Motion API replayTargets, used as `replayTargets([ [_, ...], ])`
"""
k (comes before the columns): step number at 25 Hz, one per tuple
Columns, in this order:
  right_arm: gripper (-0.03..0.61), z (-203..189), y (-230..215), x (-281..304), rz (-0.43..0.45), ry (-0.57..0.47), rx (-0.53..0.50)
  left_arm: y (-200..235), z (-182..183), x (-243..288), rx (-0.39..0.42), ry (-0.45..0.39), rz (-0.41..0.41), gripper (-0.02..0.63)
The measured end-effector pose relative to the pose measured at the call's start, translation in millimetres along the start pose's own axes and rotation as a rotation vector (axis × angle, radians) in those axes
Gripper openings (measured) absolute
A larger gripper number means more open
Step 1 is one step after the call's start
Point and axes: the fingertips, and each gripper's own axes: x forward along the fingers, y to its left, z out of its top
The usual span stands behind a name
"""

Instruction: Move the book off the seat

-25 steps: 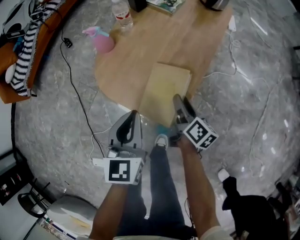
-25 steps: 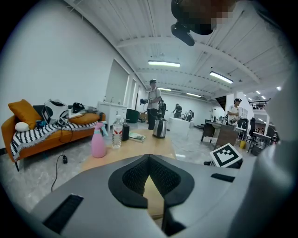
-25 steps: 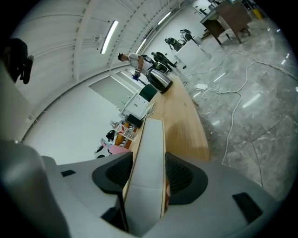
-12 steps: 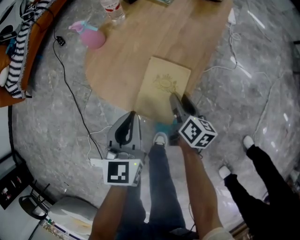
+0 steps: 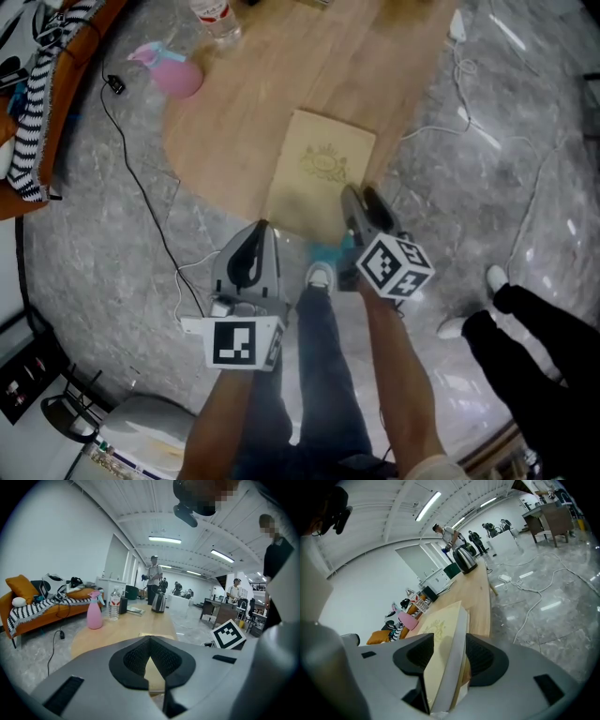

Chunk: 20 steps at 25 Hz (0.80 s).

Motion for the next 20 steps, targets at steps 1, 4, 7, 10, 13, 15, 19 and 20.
replayTargets([
  [1, 0.222, 1.9, 1.9, -2.8, -0.005, -0.004, -0.017, -0.1, 2.5, 0.0, 0.002, -0.005, -0.001, 0.006],
  [4, 0.152, 8.8, 10.2, -11.8, -0.016, -0.021, -0.079, -0.2, 10.6, -0.1, 0.010, -0.017, -0.004, 0.006],
  [7, 0.096, 17.6, 20.3, -22.0, -0.015, -0.040, -0.108, -1.2, 22.2, -1.2, 0.011, -0.029, -0.009, 0.006],
  [10, 0.042, 30.6, 31.8, -35.4, -0.019, -0.065, -0.112, -3.0, 37.9, -4.0, 0.017, -0.044, -0.016, 0.006],
  [13, 0.006, 45.8, 45.3, -51.2, -0.013, -0.094, -0.123, -6.8, 53.8, -8.5, 0.021, -0.054, -0.023, 0.006],
  [15, 0.005, 57.6, 57.8, -62.8, -0.005, -0.114, -0.145, -9.6, 68.1, -12.6, 0.026, -0.068, -0.030, 0.006],
  [19, 0.005, 82.9, 91.4, -90.9, -0.005, -0.160, -0.227, -12.3, 101.2, -26.6, 0.038, -0.106, -0.041, 0.006],
  [20, 0.005, 89.7, 100.9, -98.8, -0.008, -0.172, -0.255, -12.7, 109.1, -31.0, 0.040, -0.110, -0.043, 0.006],
])
